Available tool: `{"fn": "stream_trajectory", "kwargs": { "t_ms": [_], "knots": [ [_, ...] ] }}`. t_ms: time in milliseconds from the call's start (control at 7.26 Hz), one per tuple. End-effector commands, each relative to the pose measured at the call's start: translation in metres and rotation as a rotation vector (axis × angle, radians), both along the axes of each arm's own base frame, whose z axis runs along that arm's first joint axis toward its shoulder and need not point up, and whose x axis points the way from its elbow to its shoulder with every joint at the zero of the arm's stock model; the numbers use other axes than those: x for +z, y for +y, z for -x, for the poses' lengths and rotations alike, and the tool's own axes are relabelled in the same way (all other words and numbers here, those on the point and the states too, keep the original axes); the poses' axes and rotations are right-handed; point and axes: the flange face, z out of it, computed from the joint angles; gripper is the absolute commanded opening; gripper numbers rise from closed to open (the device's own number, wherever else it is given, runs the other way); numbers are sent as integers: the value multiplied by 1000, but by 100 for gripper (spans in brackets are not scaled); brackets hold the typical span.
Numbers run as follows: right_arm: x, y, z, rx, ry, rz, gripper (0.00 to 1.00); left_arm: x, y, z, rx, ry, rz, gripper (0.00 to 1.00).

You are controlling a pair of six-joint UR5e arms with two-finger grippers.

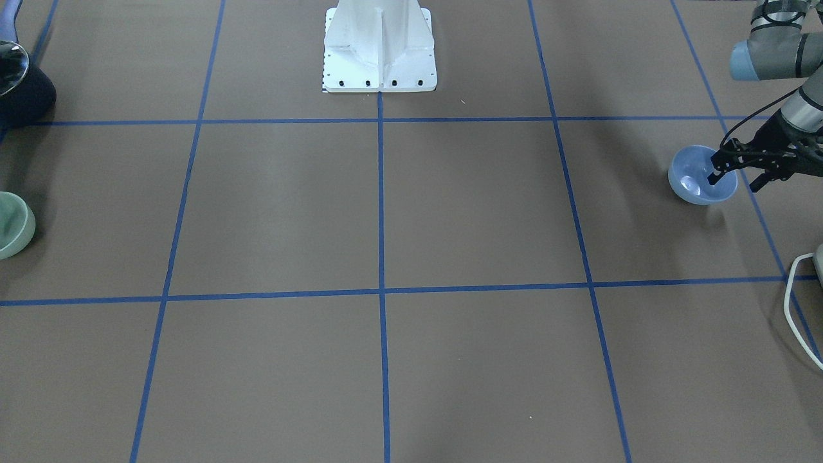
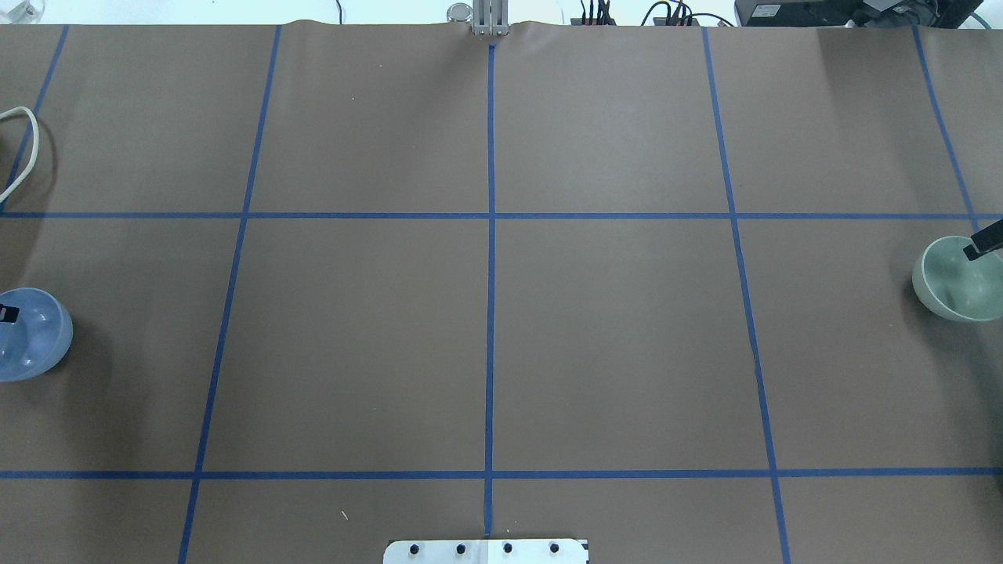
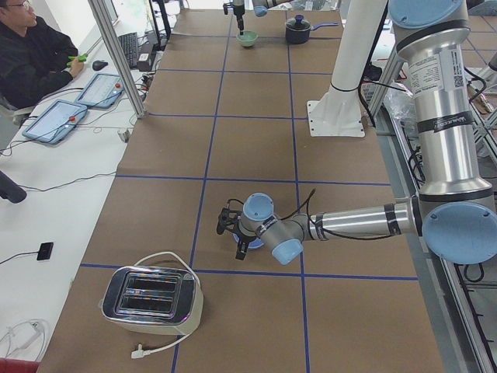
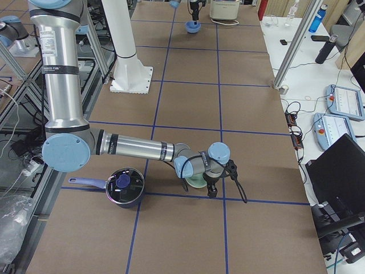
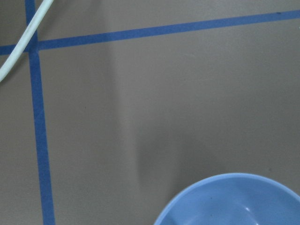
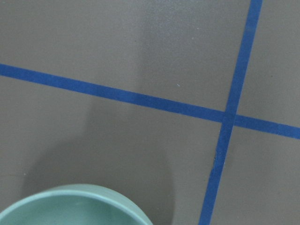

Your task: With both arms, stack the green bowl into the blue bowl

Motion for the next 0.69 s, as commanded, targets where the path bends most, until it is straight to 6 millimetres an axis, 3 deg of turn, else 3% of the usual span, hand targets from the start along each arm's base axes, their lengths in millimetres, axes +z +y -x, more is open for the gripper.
{"fn": "stream_trajectory", "kwargs": {
  "t_ms": [0,138,275,413,551],
  "knots": [
    [1,1,0,-2,0,2,99,7,3,-3,5,-14,6,97],
    [2,2,1,-3,2,3,98,7,4,-7,11,-17,1,92],
    [3,2,1,-3,2,4,87,7,4,-7,11,-16,3,77],
    [3,2,1,-3,2,4,65,7,4,-7,11,-16,3,59],
    [3,2,2,-5,2,4,37,7,4,-7,12,-17,2,42]
  ]
}}
